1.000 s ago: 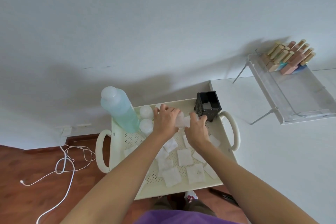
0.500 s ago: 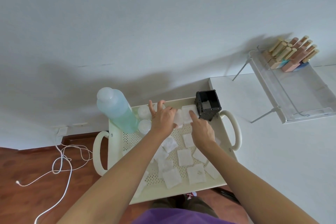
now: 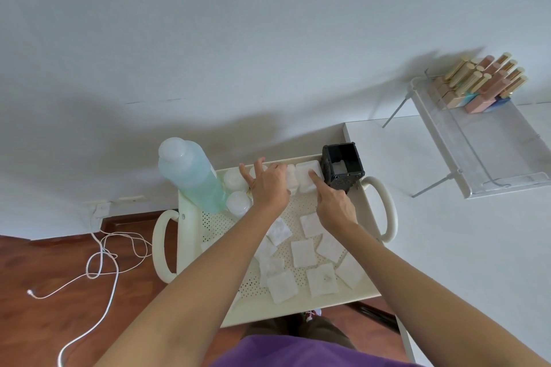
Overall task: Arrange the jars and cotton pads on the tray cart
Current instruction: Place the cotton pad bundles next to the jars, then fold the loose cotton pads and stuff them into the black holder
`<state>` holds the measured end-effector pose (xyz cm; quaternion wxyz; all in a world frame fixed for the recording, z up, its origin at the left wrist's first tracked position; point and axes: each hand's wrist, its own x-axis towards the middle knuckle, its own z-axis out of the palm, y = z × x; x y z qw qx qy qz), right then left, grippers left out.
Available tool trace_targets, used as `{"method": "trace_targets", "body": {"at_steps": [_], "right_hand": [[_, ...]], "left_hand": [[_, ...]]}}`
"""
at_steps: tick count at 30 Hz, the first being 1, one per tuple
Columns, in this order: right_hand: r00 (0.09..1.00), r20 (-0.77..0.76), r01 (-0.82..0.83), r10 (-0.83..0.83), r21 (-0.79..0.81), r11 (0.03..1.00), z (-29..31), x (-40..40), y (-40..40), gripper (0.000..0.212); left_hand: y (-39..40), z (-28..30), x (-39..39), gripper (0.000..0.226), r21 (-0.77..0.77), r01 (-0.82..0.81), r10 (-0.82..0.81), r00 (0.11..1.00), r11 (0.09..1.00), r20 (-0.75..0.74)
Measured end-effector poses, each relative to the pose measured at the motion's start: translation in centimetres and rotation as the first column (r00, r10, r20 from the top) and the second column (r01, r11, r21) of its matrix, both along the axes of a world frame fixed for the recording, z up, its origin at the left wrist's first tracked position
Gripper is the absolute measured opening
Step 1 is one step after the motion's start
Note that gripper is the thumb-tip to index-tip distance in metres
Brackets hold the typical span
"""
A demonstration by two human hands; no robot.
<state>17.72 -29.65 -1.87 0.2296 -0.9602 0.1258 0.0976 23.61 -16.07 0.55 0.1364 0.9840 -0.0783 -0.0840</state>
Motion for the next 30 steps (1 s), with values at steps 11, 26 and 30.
{"method": "trace_targets", "body": {"at_steps": [11, 26, 30], "right_hand": [[0.997, 0.036, -0.076, 0.073, 0.065, 0.995, -3.8, -5.9, -3.7, 0.023], [0.939, -0.244, -0.287, 0.241, -0.173, 0.942, -5.7, -1.7, -0.8, 0.024], [0.961, -0.180, -0.232, 0.213, -0.098, 0.968, -5.0, -2.0, -1.1, 0.015]], "left_hand": [[9.1, -3.6, -11.4, 0.015, -0.545, -0.062, 0.210, 0.954, 0.836, 0.213], [10.3, -7.4, -9.9, 0.027, 0.015, -0.280, 0.275, 0.931, 0.960, -0.240], [10.6, -7.0, -10.0, 0.015, -0.051, -0.293, 0.275, 0.936, 0.955, -0.219]]}}
